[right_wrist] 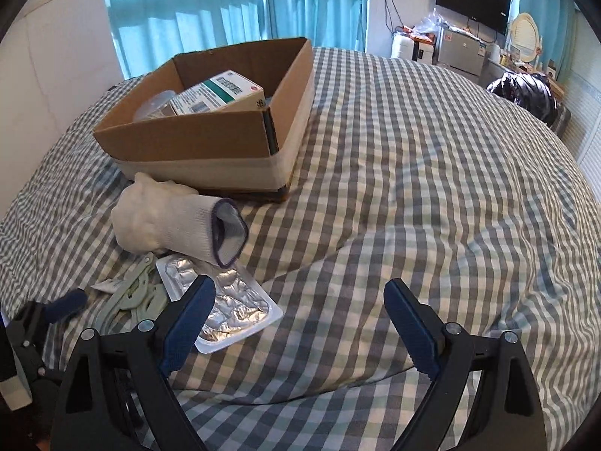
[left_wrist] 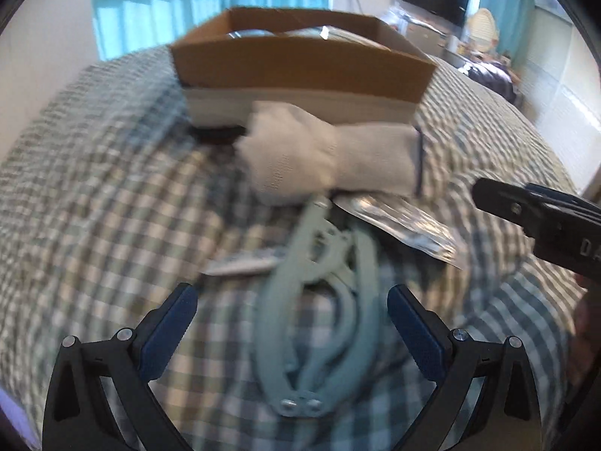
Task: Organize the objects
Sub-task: 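Grasp the pale green hanger with left gripper while right grasps silver blister pack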
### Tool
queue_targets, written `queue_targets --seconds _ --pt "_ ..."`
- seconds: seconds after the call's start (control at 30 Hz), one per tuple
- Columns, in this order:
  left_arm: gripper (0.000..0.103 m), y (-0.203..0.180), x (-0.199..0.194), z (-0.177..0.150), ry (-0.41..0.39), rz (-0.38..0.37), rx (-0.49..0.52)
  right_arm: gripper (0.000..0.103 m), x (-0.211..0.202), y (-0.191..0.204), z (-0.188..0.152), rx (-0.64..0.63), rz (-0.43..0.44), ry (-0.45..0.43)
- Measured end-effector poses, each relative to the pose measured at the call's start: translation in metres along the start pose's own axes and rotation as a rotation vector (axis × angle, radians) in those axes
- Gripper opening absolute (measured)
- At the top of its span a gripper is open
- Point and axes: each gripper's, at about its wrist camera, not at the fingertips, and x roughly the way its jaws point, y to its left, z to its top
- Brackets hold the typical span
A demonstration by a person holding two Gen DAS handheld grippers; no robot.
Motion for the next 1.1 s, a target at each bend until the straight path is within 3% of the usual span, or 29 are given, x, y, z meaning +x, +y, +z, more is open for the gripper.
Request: queue_targets --seconds 0.1,0.13,0.17,0.27,0.4,0.63,0.9,1.1 --pt "0.103 -0.01 0.003 -0.001 -0.004 0.001 0.046 0.092 0.002 -0.006 -0.003 0.028 0.021 0.012" --pt "0.097 -0.014 0.007 -0.001 0.008 -0.005 0.078 0.092 0.002 -0.008 -0.003 0.036 0.024 0.012" --pt "0.079 -0.016 0.009 0.0 0.015 -0.012 0.097 0.092 0.001 -0.009 -0.004 0.043 0.027 0.01" --pt "0.067 -0.015 0.006 -0.001 0.017 -0.042 0.095 0.092 0.001 -0.012 -0.005 0.057 0.028 0.015" --pt "0.067 -0.01 -0.004 -0.004 0.029 -0.065 0.08 0.092 -0.001 -0.014 -0.007 0.066 0.031 0.009" --pt "0.067 0.015 -0.03 -0.002 -0.008 -0.014 0.019 0.092 -0.002 -0.005 -0.006 0.025 0.062 -0.002" --pt "0.067 0.054 -0.044 0.005 -0.087 0.121 -0.091 0.092 0.019 0.042 -0.003 -0.194 0.12 0.045" --pt "0.067 0.066 -0.039 0.003 -0.072 0.121 -0.121 0.092 0.047 0.065 -0.001 -0.292 0.099 0.117"
